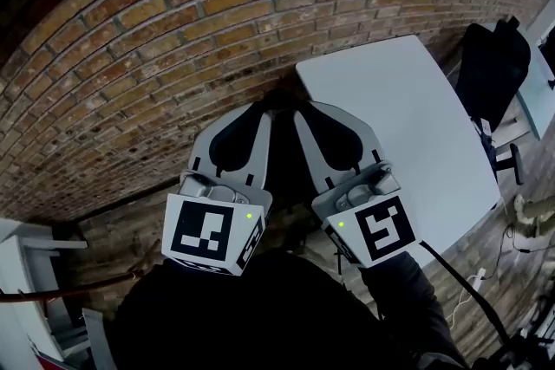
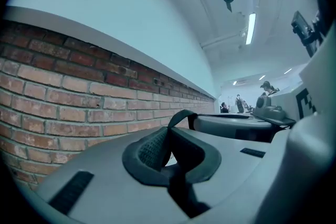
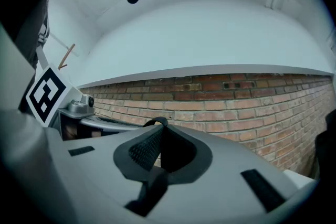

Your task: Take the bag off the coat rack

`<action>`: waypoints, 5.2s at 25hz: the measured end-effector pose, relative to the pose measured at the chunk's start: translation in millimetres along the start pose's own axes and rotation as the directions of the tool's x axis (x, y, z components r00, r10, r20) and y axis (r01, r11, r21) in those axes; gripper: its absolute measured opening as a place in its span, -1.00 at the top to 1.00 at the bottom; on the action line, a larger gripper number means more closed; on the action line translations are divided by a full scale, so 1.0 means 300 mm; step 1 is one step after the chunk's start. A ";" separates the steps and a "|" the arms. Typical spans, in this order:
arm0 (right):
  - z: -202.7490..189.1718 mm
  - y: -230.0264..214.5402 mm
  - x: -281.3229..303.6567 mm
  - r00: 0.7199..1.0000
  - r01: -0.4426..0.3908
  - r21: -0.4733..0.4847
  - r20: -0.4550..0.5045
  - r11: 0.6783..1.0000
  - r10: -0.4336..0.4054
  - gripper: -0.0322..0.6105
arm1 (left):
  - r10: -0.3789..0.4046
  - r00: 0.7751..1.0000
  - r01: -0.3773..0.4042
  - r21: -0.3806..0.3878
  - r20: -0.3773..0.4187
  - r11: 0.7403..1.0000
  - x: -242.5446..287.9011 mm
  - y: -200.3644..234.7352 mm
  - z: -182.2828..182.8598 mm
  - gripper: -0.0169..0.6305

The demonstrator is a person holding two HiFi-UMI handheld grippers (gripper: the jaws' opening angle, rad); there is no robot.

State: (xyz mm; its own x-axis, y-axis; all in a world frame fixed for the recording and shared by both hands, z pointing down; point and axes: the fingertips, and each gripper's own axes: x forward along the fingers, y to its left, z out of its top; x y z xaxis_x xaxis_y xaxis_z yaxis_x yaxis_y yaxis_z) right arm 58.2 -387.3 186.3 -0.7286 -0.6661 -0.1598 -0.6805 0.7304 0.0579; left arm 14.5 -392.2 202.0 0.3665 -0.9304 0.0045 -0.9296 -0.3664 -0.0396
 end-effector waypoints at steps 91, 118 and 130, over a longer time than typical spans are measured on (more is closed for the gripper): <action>-0.054 -1.131 0.382 0.984 0.178 -0.067 -0.010 0.982 -0.179 0.88 | -0.195 0.981 0.196 -0.146 0.023 0.970 1.046 -0.043 0.121 0.79; -0.328 -1.048 0.292 0.953 0.241 -0.055 -0.174 0.969 -0.247 0.88 | -0.210 0.976 0.217 -0.142 0.059 0.966 0.995 -0.038 0.117 0.79; -0.338 -1.204 0.527 0.964 0.221 -0.061 -0.138 0.973 -0.228 0.88 | -0.179 0.984 0.179 -0.111 0.011 0.978 0.995 0.045 0.066 0.79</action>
State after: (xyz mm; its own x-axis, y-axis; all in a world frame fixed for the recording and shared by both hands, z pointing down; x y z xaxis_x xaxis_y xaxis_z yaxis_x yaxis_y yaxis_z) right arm 180.8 -771.6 240.1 -0.5581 -0.8292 -0.0314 -0.8283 0.5544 0.0815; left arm 112.0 -674.7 183.1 0.5270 -0.8499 0.0003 -0.8476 -0.5256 0.0728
